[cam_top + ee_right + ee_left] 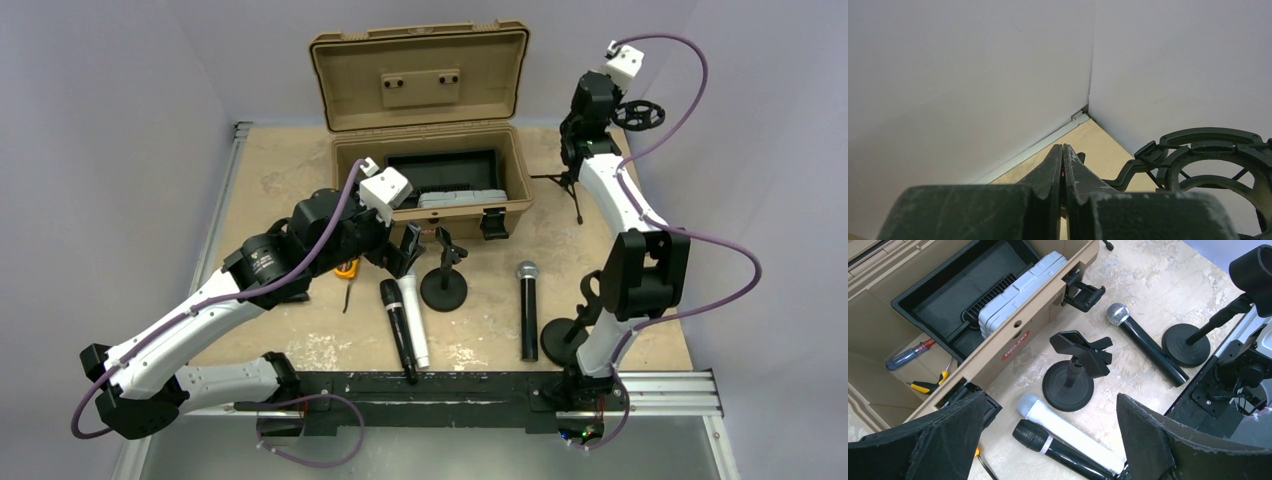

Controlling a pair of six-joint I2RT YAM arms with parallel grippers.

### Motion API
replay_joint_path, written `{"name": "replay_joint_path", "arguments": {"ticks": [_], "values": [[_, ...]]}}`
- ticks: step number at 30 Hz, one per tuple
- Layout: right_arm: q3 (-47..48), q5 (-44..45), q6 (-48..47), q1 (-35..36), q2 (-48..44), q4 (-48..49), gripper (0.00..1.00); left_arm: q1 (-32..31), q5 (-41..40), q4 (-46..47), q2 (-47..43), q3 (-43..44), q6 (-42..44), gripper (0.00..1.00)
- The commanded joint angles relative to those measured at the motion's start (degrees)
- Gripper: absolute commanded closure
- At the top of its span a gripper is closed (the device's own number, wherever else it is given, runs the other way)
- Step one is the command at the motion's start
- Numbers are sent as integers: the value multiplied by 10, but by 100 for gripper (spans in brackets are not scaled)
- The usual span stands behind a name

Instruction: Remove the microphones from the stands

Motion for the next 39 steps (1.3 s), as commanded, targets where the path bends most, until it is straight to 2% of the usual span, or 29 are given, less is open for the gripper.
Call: {"name": "replay_joint_path", "arguments": {"ticks": [1,10,15,19,23,27,31,36,39], "values": [[-58,-40,50,-2,2,-70,100,1,1,7,-1,21,-6,2],[-144,-75,63,-3,-23,-48,100,0,7,7,-4,23,-8,2],[-117,-66,61,-2,19,-70,100,1,0,6,-4,22,-6,2],[-81,-64,34,-3,8,-75,100,0,-2,7,-3,21,-5,2],[-29,-81,2,-3,-27,-97,91,1,2,7,-1,22,-7,2],[-10,-147,-1,-1,-93,-106,79,1,-3,8,-1,20,-6,2],[-20,-233,3,4,-171,-107,63,1,-7,11,-7,16,-5,2],[-58,-316,5,6,-270,-120,61,1,-7,37,-40,-3,-4,1],[-92,-365,20,6,-339,-121,52,0,-16,54,-63,-17,6,1]]}}
